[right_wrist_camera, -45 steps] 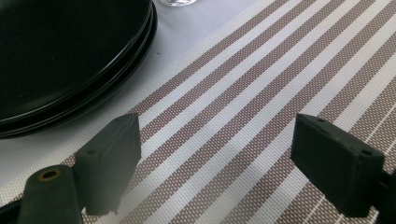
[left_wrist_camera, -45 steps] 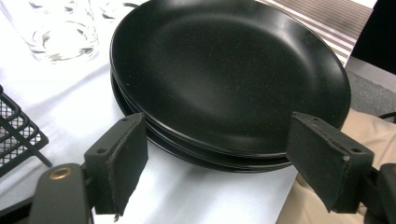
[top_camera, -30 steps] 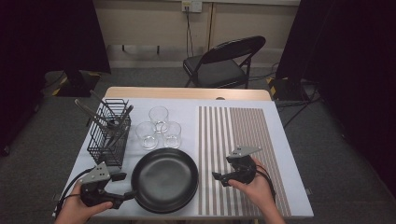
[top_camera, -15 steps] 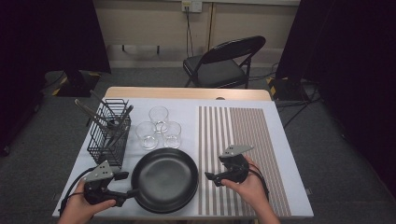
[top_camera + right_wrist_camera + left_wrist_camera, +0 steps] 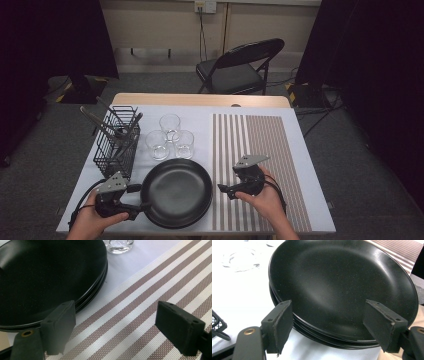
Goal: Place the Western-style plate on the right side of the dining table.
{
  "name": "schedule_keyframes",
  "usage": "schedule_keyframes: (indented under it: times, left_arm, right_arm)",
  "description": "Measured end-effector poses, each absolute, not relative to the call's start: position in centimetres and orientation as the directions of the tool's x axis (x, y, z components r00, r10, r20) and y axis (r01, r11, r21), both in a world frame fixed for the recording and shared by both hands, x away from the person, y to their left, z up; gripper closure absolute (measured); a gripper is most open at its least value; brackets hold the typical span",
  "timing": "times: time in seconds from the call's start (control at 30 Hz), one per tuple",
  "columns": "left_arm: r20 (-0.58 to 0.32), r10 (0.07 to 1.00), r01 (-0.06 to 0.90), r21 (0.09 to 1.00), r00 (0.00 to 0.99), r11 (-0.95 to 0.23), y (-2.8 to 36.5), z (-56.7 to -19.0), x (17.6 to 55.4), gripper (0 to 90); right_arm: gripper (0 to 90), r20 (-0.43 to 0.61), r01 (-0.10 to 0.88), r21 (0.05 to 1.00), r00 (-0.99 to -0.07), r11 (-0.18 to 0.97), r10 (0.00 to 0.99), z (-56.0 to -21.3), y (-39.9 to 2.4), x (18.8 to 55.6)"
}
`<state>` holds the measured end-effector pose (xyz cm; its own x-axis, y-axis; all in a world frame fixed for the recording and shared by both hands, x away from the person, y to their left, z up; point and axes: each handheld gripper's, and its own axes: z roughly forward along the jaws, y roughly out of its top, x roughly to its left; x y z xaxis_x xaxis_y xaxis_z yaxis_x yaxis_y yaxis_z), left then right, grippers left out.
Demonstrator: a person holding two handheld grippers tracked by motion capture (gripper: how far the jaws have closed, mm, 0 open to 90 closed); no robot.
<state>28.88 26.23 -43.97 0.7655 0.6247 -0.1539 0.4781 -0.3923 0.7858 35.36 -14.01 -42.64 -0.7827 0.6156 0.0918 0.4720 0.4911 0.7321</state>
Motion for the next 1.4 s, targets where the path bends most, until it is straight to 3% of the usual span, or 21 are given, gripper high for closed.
schedule_keyframes:
  times: [0.6,1.4]
  left_arm:
    - [-0.121,0.642,0.466,0.790,0.757,-0.400,26.0,-44.1,28.7,31.6]
    - [-0.088,0.675,0.462,0.792,0.732,-0.398,25.6,-44.6,28.5,34.1]
  right_arm:
    - [16.6,0.093,0.442,0.747,-0.809,0.497,0.580,-42.4,-12.5,35.2]
    - [19.3,0.087,0.439,0.721,-0.826,0.537,0.557,-43.6,-10.7,35.0]
